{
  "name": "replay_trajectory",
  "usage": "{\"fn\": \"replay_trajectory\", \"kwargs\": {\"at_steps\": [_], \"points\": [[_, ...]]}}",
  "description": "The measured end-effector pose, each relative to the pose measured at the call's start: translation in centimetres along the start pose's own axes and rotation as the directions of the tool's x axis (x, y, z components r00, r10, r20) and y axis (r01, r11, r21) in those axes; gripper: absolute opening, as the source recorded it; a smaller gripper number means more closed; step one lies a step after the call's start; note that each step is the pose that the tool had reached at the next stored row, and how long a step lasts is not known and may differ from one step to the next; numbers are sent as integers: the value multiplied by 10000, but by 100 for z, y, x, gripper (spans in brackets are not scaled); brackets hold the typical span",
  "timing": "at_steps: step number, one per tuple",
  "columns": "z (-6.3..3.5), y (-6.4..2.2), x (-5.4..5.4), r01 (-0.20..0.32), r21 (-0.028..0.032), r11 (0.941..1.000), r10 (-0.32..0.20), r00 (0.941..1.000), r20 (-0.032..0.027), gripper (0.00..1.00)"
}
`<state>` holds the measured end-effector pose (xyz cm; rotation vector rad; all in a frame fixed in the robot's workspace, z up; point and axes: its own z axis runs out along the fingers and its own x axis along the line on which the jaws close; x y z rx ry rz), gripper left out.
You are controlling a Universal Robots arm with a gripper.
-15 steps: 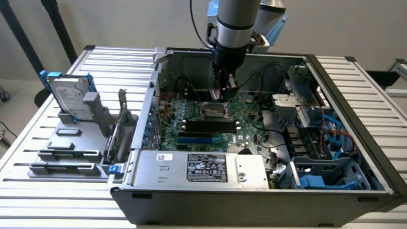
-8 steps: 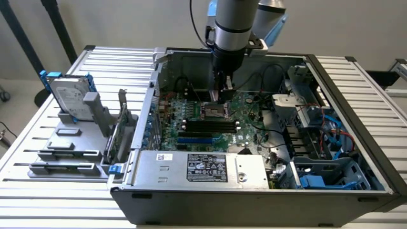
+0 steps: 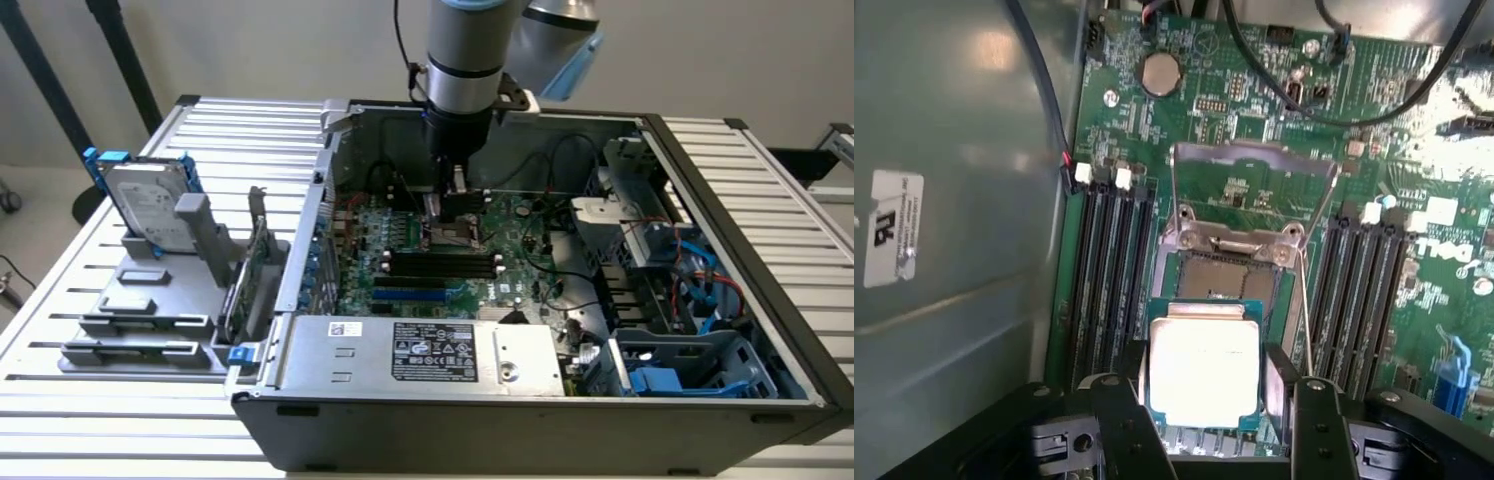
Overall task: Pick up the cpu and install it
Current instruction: 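Place the cpu into insertion slot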
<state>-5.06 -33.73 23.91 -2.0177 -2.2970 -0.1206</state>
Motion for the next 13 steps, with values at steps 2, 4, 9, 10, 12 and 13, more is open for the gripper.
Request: {"fn": "replay_trajectory", "kwargs": {"at_steps": [2, 4, 9, 10, 12, 13], "points": [[29, -3, -3, -277, -30, 9996, 277, 9996, 1, 55], [58, -3, -6, -607, -70, 9981, 607, 9982, 1, 55], [89, -4, -9, -876, -97, 9961, 877, 9961, 134, 55], [91, -4, -10, -876, -95, 9961, 878, 9960, 189, 55], [94, -3, -10, -875, -94, 9961, 877, 9958, 246, 55], [94, -3, -11, -875, -92, 9961, 877, 9958, 250, 55]]}}
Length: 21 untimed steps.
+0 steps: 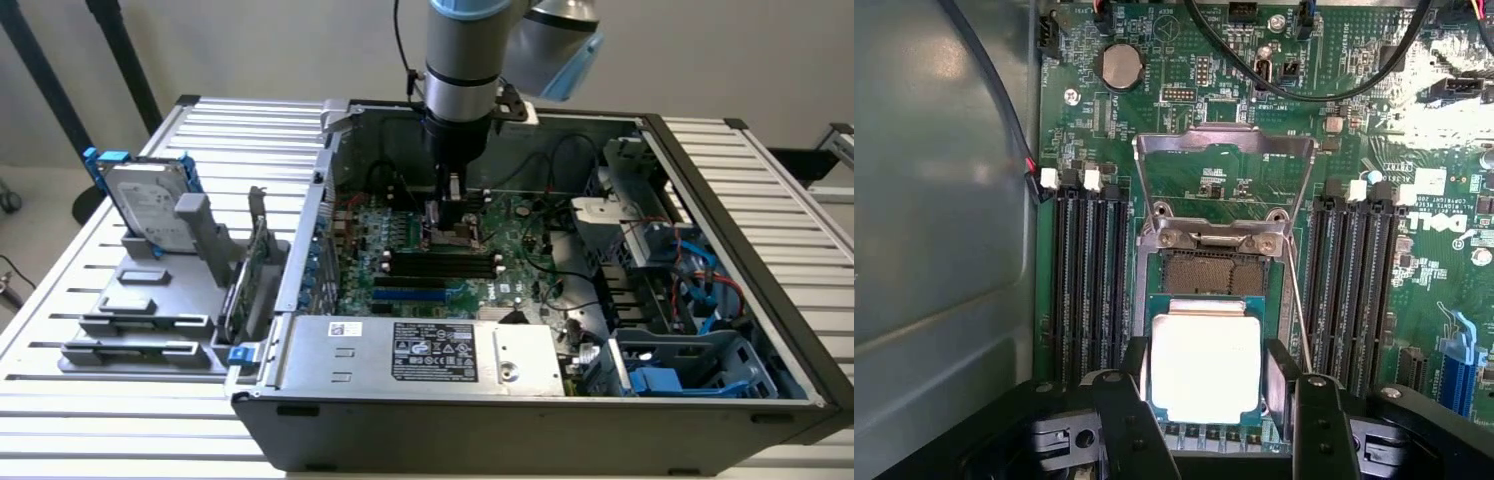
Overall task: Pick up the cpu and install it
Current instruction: 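Place the cpu into insertion slot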
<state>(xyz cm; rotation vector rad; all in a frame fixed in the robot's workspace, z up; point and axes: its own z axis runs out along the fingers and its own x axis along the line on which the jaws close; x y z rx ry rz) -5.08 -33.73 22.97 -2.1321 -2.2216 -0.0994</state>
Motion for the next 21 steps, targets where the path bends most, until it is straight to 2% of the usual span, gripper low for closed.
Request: {"fn": "replay_trajectory", "kwargs": {"at_steps": [5, 11, 17, 21], "points": [[4, 0, 0, -6, -1, 10000, 6, 10000, 5, 55], [55, 2, -5, -137, -21, 9999, 137, 9999, 12, 55], [127, 2, -11, -296, -93, 9995, 297, 9995, 89, 55], [163, 6, -15, -361, -138, 9993, 363, 9993, 120, 55]]}}
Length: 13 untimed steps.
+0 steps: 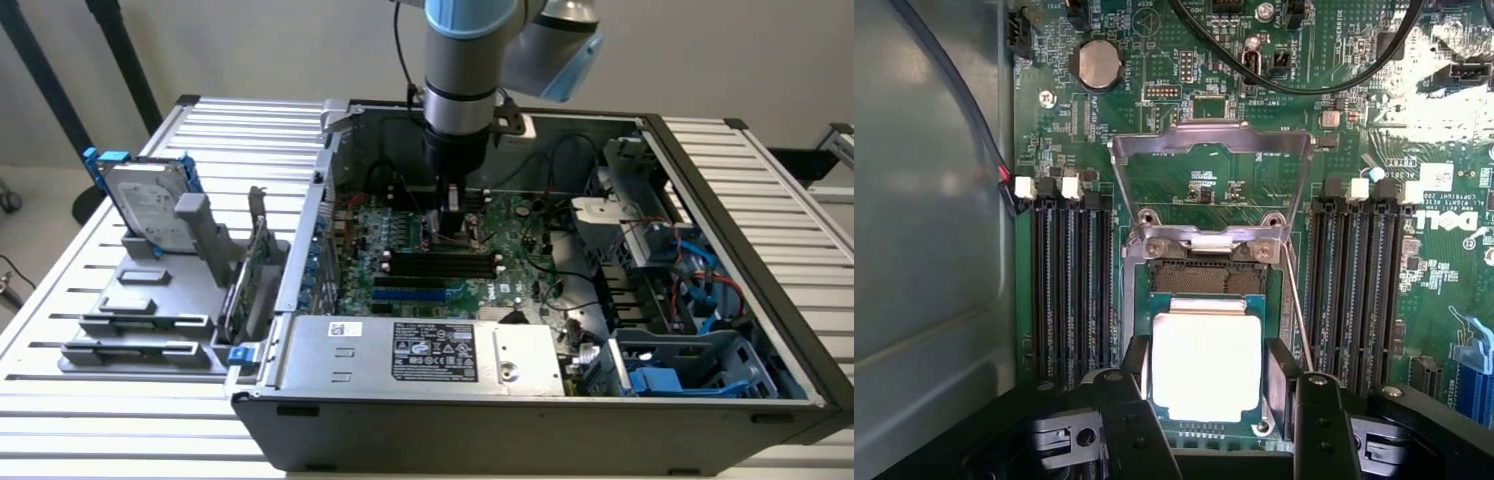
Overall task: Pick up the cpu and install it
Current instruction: 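Place the cpu into insertion slot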
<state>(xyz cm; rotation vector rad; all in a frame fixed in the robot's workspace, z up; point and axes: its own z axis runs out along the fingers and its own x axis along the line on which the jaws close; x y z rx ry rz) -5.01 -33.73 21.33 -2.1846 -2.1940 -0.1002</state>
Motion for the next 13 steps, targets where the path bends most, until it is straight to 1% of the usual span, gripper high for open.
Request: {"fn": "replay_trajectory", "kwargs": {"at_steps": [6, 13], "points": [[23, 26, -2, -50, -27, 10000, 50, 10000, 25, 55], [41, 42, -4, -88, -36, 10000, 88, 10000, 26, 55]]}}
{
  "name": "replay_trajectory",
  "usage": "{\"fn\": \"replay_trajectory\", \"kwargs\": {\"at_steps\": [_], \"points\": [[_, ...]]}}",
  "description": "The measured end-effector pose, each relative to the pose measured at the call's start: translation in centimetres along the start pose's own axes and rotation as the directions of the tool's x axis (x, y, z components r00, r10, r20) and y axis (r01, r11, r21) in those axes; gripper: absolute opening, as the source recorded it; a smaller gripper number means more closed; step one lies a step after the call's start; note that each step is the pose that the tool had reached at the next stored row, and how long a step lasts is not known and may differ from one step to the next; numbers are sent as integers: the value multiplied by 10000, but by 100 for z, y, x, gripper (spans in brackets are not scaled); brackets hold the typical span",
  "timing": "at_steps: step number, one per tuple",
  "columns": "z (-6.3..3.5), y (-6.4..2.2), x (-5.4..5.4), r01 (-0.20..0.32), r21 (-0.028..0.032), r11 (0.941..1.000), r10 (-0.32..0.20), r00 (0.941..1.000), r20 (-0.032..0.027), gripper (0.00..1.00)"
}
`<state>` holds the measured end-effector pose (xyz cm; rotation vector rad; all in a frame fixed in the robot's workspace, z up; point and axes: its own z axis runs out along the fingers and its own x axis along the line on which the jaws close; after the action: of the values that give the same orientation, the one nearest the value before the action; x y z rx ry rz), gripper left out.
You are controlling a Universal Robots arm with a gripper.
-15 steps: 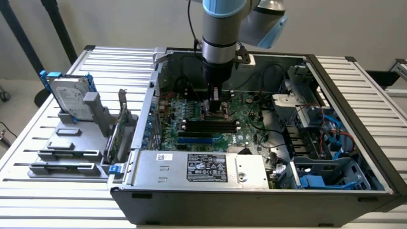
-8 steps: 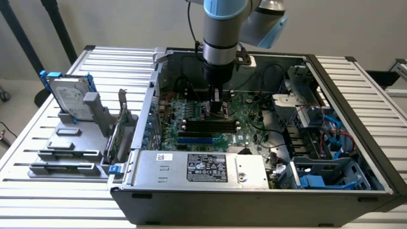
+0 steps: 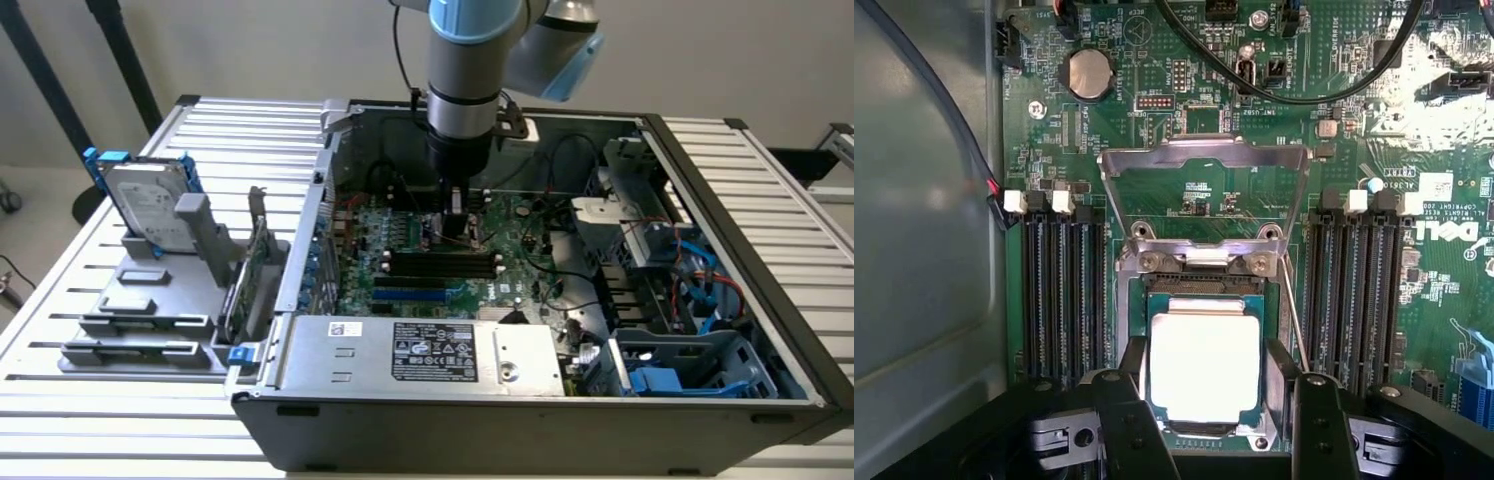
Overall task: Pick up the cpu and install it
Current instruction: 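Place the cpu into insertion slot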
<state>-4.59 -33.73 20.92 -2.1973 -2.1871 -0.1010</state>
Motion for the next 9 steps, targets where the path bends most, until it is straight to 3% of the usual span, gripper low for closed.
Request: {"fn": "replay_trajectory", "kwargs": {"at_steps": [9], "points": [[28, 1, -2, -20, -2, 10000, 20, 10000, 0, 55]]}}
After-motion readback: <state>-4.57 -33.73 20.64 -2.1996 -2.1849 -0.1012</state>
